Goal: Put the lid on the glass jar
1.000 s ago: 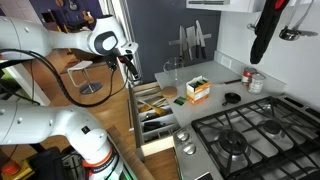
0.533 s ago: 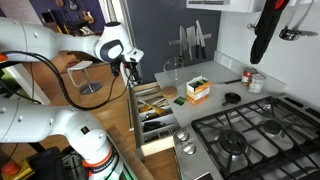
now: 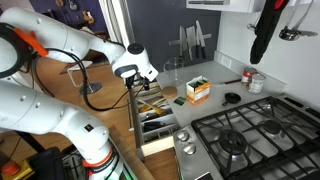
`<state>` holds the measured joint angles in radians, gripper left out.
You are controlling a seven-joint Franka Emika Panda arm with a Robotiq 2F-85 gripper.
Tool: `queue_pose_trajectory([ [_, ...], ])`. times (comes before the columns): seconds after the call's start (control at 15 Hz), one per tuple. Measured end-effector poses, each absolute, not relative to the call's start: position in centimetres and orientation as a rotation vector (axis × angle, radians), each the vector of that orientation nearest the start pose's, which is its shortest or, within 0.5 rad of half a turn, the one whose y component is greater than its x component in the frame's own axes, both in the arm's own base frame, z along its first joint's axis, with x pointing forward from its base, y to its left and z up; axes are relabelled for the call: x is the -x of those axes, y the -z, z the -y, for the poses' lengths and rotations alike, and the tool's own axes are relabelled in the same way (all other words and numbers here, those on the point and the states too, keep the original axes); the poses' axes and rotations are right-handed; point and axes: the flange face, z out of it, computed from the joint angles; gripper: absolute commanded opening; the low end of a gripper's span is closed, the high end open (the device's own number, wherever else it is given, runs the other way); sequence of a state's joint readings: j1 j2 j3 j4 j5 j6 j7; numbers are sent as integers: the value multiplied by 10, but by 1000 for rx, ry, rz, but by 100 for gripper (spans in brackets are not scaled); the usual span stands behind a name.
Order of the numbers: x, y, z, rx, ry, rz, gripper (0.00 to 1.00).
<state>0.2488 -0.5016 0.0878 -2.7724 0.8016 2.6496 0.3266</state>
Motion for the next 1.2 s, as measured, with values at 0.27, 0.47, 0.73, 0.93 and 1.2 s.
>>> queue_pose_trajectory([
  [0.27,-376,-368,-101,2387,240,-833,100],
  [0.47,-377,-369,-102,2385,240,-831,100],
  [0.73,-378,-370,-102,2387,248,-833,100],
  [0.93,-381,-362,-91,2382,245,-863,100],
  [1.2,-385,-337,-61,2336,239,-881,100],
])
